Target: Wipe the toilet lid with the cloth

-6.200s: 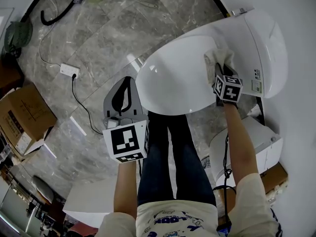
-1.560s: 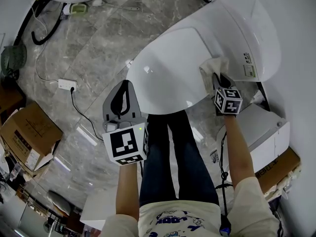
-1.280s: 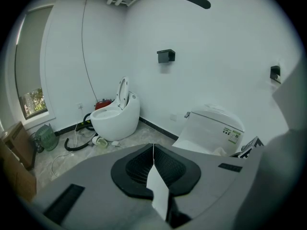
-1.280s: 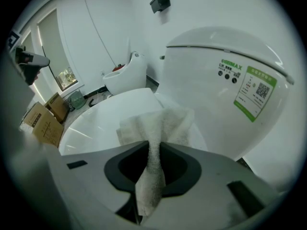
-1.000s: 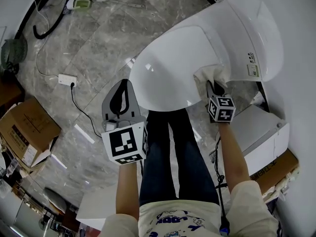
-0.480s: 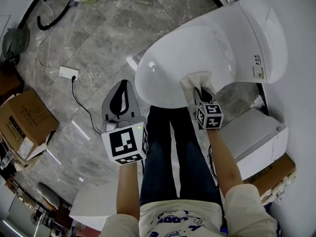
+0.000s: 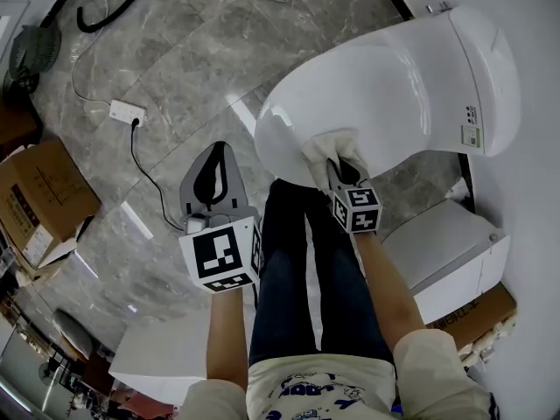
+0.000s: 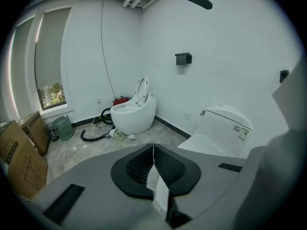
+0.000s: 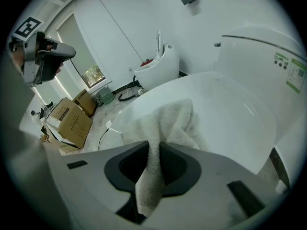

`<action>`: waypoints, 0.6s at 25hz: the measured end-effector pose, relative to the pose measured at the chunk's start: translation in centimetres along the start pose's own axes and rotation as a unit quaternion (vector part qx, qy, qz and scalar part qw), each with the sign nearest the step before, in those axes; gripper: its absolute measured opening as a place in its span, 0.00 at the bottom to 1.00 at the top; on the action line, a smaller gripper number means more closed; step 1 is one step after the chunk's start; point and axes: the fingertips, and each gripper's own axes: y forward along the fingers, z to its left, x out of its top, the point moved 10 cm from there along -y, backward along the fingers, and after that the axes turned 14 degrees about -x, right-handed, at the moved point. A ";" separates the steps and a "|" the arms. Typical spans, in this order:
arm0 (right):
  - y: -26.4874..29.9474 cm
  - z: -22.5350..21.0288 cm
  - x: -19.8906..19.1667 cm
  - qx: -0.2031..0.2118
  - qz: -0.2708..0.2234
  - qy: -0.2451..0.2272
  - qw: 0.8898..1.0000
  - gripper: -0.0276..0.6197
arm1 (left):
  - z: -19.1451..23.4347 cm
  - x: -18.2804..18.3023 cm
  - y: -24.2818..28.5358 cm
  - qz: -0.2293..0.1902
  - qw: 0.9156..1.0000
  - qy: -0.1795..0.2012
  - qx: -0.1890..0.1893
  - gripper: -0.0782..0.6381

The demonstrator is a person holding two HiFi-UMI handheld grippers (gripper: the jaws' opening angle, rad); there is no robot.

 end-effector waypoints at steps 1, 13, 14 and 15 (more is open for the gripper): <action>0.1 0.8 -0.1 0.006 0.001 -0.004 1.000 0.14 | 0.3 -0.2 -0.3 0.000 1.000 -0.002 0.003 0.12; 1.7 7.9 -0.3 0.061 0.014 -0.053 0.997 0.13 | 2.9 -2.0 -2.5 -0.003 0.999 -0.019 0.032 0.12; 1.8 8.0 -0.3 0.061 0.014 -0.054 0.997 0.13 | 3.1 -2.1 -2.6 -0.003 0.999 -0.020 0.034 0.12; 1.8 8.0 -0.3 0.062 0.015 -0.056 0.996 0.13 | 3.2 -2.2 -2.7 -0.003 0.999 -0.022 0.036 0.12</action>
